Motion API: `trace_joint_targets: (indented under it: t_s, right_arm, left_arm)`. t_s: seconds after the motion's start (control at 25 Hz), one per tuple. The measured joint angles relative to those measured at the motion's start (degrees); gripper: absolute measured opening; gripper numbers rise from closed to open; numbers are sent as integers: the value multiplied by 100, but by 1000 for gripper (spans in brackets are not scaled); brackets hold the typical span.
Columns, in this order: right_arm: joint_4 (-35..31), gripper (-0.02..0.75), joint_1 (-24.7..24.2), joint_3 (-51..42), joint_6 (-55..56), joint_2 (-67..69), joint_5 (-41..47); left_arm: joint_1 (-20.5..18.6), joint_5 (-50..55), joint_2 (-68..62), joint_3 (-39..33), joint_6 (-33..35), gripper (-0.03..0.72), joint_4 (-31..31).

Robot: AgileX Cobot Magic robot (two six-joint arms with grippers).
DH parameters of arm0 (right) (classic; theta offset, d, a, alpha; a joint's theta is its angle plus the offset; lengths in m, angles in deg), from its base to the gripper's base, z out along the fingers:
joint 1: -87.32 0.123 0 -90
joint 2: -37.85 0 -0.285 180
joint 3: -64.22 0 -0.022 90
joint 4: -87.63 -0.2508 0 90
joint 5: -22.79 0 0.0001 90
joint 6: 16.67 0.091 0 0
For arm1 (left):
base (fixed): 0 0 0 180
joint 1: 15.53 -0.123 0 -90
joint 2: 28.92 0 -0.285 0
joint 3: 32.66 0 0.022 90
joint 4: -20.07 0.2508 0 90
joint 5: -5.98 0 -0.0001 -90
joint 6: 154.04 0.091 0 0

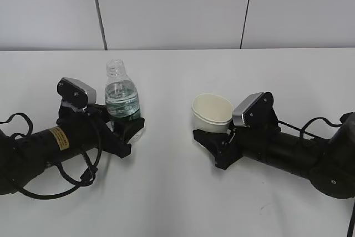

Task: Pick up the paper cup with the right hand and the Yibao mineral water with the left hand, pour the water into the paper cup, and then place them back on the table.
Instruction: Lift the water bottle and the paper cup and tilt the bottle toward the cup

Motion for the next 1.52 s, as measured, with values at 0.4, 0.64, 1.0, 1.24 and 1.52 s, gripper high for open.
trace_joint_targets:
  t_s: [0.4,0.64,1.0,1.24,1.52]
  right_arm:
    - [75,539,0,0,0,0,0]
    - [621,539,0,0,297,-200,0]
    - [1408,539,0,-3,669,-399,0]
    - [1737,538,0,-13,907,-399,0]
    - [1837,538,393,247,958,-399,23]
  left_arm:
    - [0,0,7,0,6,397,-2]
    - [0,223,210,0,461,396,-34]
    - [0,231,277,0,1115,391,-74]
    - [0,236,283,0,1778,389,-74]
    - [0,257,393,0,2434,386,-196]
